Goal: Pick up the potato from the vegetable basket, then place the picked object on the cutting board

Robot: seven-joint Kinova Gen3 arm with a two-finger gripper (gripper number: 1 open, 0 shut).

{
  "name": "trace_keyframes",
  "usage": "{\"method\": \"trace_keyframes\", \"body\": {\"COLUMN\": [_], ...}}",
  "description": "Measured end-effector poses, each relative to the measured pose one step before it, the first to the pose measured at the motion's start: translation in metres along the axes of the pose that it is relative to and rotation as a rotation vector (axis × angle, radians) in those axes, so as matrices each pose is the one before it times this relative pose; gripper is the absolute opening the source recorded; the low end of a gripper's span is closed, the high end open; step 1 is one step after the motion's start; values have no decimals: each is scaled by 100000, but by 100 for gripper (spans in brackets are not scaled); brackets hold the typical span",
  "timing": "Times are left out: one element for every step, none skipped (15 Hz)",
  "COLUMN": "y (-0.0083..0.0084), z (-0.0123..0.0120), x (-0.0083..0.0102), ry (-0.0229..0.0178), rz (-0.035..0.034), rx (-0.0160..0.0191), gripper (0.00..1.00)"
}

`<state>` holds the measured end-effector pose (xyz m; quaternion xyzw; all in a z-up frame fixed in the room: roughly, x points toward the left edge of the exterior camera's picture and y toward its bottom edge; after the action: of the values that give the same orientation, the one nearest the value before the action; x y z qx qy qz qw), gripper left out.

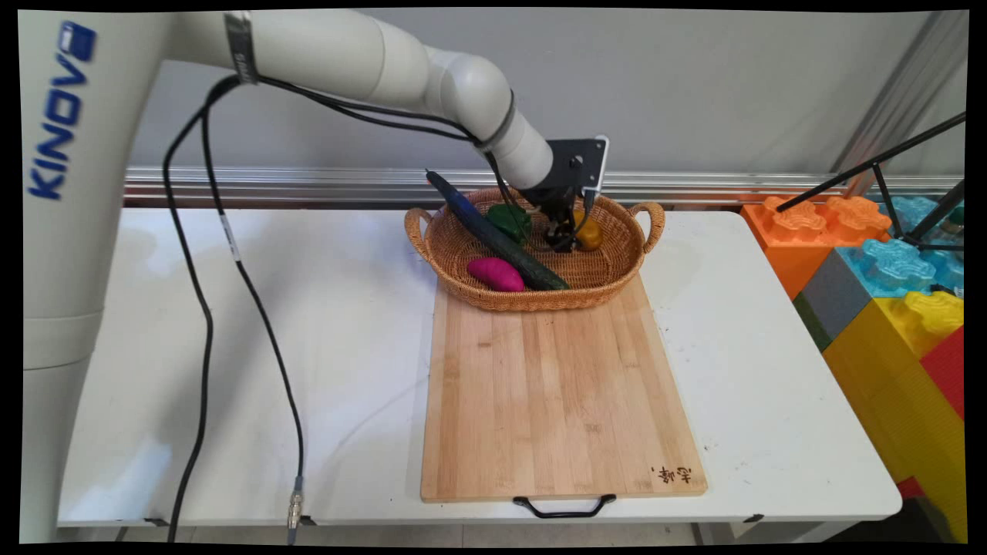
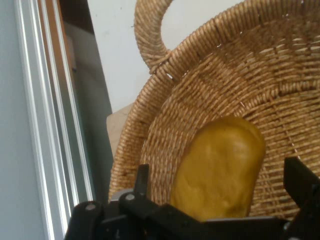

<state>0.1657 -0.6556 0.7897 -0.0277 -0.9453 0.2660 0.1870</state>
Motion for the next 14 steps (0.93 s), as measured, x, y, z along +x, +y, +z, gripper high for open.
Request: {"method": "trace_keyframes", "body": {"y": [95, 97, 63, 81, 55, 33, 2, 15, 39, 72, 107, 112, 77, 18], "z": [591, 537, 406, 420, 317, 307, 236, 133, 100, 17, -26, -167, -370, -488], "x": [8, 19, 28, 12, 10, 23, 27, 21, 1, -40, 1, 14, 15, 107], "ry": [-95, -1, 46, 12, 45, 8, 20, -20, -109, -144, -117, -47, 34, 255], "rz": [1222, 1044, 830, 808, 641, 770, 667, 471, 431, 225, 304, 209, 140, 58], "rx": [213, 187, 195, 151, 184, 336, 390, 272, 155, -34, -72, -66, 59, 272], "gripper": [100, 100, 100, 100, 100, 100, 0, 0, 0, 0, 0, 0, 0, 0]}}
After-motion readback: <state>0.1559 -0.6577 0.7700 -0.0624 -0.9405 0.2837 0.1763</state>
